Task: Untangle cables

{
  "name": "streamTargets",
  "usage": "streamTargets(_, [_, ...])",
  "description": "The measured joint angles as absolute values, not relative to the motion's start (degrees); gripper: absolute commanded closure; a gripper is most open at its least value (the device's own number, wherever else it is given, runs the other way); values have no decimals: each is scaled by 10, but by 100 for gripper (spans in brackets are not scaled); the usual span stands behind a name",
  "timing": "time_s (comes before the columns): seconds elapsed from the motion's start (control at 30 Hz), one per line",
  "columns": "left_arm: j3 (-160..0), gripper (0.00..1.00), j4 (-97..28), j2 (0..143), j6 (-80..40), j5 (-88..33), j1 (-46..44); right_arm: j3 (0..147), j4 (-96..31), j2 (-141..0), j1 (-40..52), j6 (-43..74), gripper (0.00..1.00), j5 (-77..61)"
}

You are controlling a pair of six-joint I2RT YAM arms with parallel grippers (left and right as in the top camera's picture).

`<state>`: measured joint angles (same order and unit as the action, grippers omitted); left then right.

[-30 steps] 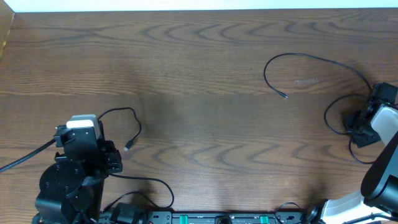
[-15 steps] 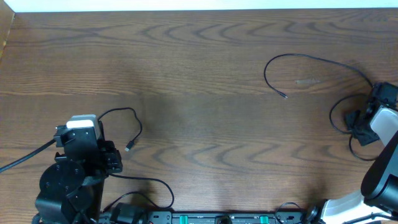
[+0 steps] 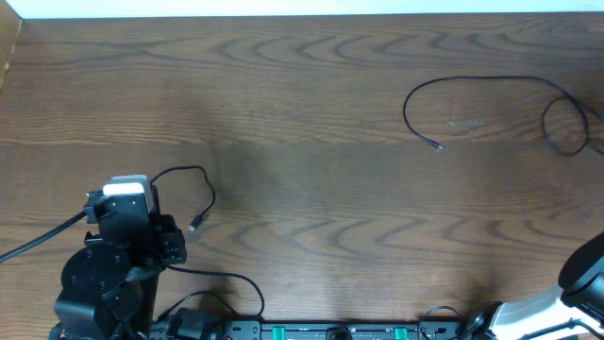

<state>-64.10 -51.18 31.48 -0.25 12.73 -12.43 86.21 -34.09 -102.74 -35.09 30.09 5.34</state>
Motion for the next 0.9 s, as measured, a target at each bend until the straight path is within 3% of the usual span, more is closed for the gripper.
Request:
streamTargets(0.23, [-641,92,-514,315,-3,127,-124,1013,-371,-1027,-426,272,99,50])
streamTargets(0.27, [-641,92,-514,315,-3,127,-124,1021,-377,-1027,-436,270,95,48])
streamTargets(0.4, [-641,93,-516,315,-3,127,-124,1021,-407,-1027,-458,272,33,29])
streamTargets(0.57, [-641,92,-517,315,-3,127,-124,1002,-447,-1031,-442,293,2,-17])
streamTargets(0.9, [-641,92,-517,315,-3,125,-124,836,-447,-1058,-351,338,1,-39])
